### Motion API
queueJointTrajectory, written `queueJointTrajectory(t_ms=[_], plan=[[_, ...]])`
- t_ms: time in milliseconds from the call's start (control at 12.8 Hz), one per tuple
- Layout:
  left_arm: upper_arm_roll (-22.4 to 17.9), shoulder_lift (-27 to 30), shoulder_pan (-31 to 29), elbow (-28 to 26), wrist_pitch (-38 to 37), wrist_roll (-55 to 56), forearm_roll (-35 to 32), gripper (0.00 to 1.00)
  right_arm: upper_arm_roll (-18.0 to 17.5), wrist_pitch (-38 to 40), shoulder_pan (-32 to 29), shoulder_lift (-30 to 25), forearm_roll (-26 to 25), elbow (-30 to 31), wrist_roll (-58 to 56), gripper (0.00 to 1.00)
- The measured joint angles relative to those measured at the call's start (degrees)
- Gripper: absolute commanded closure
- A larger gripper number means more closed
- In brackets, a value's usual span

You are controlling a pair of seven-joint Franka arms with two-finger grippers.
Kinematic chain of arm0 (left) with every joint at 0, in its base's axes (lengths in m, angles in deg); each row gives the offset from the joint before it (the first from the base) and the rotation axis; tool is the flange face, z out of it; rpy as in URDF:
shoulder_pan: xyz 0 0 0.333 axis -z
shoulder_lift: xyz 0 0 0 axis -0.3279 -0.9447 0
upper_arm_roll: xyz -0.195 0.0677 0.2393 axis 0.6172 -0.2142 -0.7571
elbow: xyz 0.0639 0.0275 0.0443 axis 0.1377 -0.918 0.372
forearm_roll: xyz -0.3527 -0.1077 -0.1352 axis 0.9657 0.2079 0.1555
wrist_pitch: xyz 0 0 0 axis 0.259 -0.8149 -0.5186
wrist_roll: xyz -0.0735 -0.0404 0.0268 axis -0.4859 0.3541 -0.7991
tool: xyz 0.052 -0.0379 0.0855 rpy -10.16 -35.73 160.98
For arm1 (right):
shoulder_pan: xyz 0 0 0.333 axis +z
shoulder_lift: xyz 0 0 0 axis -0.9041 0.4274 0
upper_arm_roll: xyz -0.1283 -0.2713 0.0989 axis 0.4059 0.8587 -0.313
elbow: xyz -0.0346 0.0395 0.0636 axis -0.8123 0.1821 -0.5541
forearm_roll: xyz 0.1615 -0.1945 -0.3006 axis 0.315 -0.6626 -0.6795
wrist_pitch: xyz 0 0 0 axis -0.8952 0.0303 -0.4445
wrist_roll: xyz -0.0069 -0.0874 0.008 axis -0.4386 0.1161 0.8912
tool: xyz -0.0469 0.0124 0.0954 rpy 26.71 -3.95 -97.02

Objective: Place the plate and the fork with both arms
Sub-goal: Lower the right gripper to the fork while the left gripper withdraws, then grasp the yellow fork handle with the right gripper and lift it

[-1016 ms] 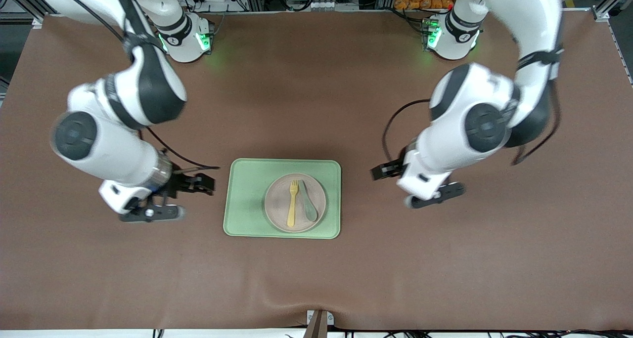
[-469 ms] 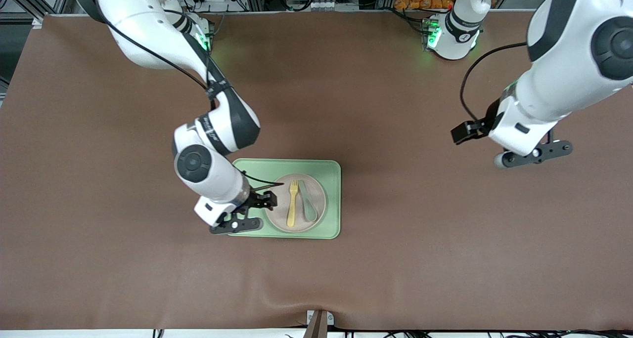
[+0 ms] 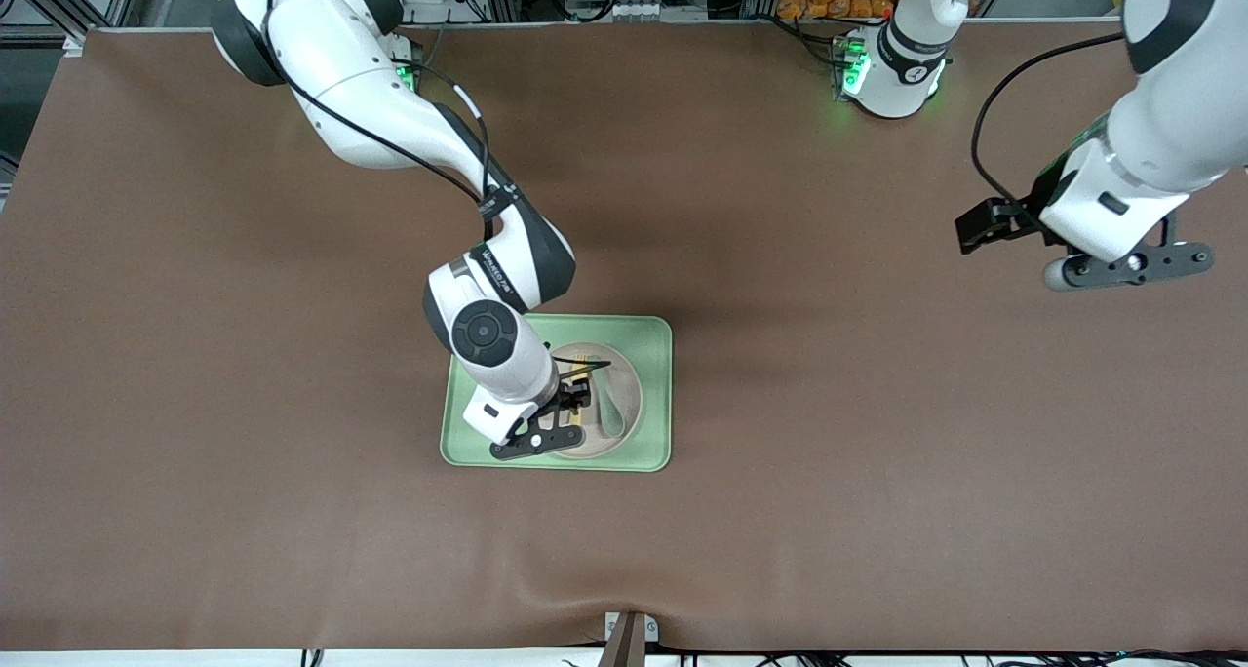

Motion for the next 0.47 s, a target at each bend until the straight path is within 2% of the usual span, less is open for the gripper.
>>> queueJointTrajectory(t_ms=[156,469], plan=[[4.3,1.2,-4.4,-0.9,0.1,-0.6,-0.6,0.00,0.2,0.5,0.0,0.2,0.0,0.1,0.4,0.42],[4.9,1.9,-4.7,-1.3,0.4,-0.6,-1.1,0.00,0.2,0.7,0.4,1.5,-0.1,0.3,3.9,0.48]])
